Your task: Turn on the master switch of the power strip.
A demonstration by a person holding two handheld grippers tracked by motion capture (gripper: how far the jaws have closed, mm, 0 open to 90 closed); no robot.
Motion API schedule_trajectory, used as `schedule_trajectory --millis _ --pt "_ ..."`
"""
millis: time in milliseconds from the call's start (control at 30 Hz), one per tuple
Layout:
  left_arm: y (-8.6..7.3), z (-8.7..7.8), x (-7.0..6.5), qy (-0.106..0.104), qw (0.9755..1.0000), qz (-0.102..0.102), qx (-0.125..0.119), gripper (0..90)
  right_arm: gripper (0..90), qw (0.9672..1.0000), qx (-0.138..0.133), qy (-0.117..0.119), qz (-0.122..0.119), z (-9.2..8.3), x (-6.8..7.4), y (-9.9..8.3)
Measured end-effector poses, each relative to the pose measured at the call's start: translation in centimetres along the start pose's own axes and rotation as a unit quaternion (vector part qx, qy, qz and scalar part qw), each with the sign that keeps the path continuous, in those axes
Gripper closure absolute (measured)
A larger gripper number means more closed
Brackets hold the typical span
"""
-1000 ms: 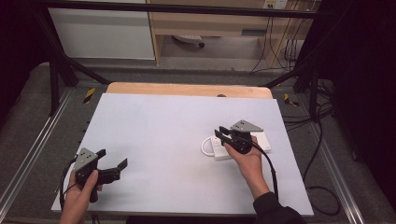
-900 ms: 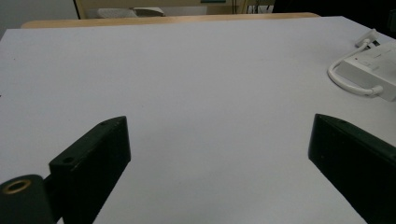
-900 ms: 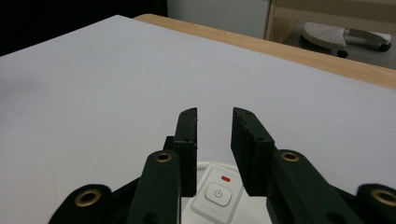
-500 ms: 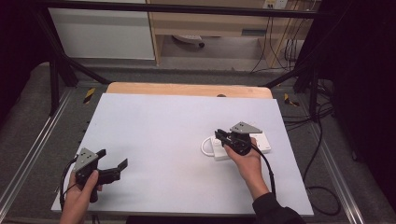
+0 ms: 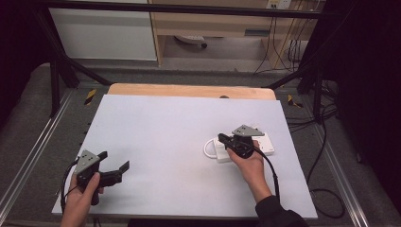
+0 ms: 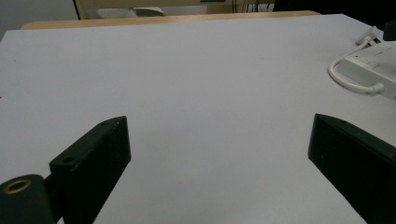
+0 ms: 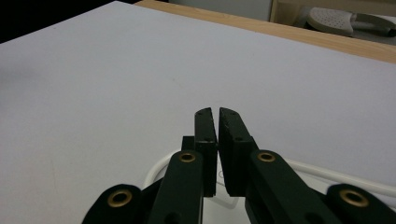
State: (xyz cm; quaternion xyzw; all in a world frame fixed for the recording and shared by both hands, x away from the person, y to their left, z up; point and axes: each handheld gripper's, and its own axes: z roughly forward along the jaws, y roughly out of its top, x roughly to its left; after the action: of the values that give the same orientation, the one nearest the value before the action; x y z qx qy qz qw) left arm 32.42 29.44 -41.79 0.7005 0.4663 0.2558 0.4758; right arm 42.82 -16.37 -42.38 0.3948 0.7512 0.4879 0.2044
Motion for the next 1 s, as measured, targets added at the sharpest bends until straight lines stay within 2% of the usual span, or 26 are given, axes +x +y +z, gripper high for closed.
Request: schedule_trajectory --millis 467,1000 --pt "-0.1 0.1 0.0 0.000 1.0000 -0.003 0.002 5.7 90.0 0.9998 0.012 -0.006 0.012 0.3 -0.5 -1.0" --pt "-0.1 0.1 -0.1 -0.001 1.0000 0.000 0.003 5.7 90.0 0.9996 0.026 -0.001 0.004 0.8 0.1 -1.4"
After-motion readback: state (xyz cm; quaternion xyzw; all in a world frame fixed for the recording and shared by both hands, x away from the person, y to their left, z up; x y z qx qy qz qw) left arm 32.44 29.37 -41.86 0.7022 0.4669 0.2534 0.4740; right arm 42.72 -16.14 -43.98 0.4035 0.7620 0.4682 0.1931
